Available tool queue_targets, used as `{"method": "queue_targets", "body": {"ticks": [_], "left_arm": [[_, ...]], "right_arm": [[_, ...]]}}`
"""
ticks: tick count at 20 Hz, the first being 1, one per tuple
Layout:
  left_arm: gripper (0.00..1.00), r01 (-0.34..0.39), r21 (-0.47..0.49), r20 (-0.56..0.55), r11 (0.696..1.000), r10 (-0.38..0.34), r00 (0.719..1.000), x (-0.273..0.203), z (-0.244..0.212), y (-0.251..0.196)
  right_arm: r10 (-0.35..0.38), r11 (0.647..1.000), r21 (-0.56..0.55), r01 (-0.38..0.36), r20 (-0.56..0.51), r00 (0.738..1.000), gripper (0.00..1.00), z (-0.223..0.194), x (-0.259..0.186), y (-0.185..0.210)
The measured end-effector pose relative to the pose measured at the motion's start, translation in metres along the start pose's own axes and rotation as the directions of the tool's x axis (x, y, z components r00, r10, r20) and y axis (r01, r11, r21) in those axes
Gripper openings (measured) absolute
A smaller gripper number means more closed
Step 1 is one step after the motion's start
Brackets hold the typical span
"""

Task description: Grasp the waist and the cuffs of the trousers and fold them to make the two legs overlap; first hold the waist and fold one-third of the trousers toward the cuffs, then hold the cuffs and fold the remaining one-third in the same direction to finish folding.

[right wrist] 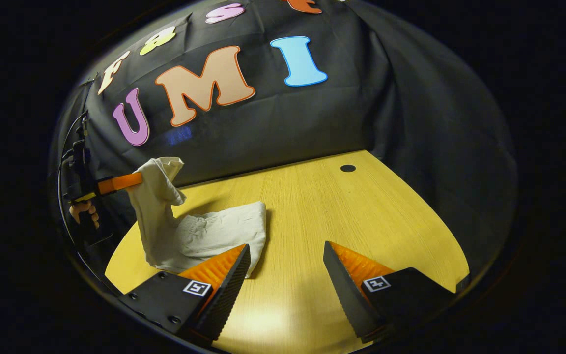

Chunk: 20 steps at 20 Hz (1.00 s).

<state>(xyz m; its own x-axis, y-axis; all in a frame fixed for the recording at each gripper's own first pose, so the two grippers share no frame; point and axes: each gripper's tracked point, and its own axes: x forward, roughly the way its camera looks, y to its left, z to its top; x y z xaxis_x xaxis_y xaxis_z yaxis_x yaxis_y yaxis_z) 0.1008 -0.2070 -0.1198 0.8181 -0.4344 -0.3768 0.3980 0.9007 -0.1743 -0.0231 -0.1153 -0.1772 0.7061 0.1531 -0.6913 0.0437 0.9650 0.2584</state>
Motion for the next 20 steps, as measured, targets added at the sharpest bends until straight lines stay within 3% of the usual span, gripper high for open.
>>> {"method": "queue_targets", "body": {"ticks": [11,17,19,20], "left_arm": [[0.00,0.109,0.029,-0.078,0.994,-0.107,0.991,0.039,-0.046,-0.091],[0.00,0.134,0.055,-0.152,0.989,-0.125,0.980,0.039,-0.095,-0.124],[0.11,0.155,0.052,-0.131,0.986,-0.148,0.980,0.031,-0.091,-0.133],[0.29,0.156,0.057,-0.102,0.986,-0.150,0.983,0.027,-0.085,-0.134]], "right_arm": [[-0.010,1.000,0.000,0.010,-0.008,1.000,0.97,-0.003,-0.010,-0.034],[0.032,0.999,-0.016,-0.032,-0.002,0.999,0.96,0.000,-0.006,-0.024],[0.053,0.998,-0.044,-0.052,0.009,0.999,0.97,0.008,-0.004,-0.015],[0.061,0.996,-0.064,-0.059,0.023,0.998,0.97,0.013,-0.003,-0.009]]}}
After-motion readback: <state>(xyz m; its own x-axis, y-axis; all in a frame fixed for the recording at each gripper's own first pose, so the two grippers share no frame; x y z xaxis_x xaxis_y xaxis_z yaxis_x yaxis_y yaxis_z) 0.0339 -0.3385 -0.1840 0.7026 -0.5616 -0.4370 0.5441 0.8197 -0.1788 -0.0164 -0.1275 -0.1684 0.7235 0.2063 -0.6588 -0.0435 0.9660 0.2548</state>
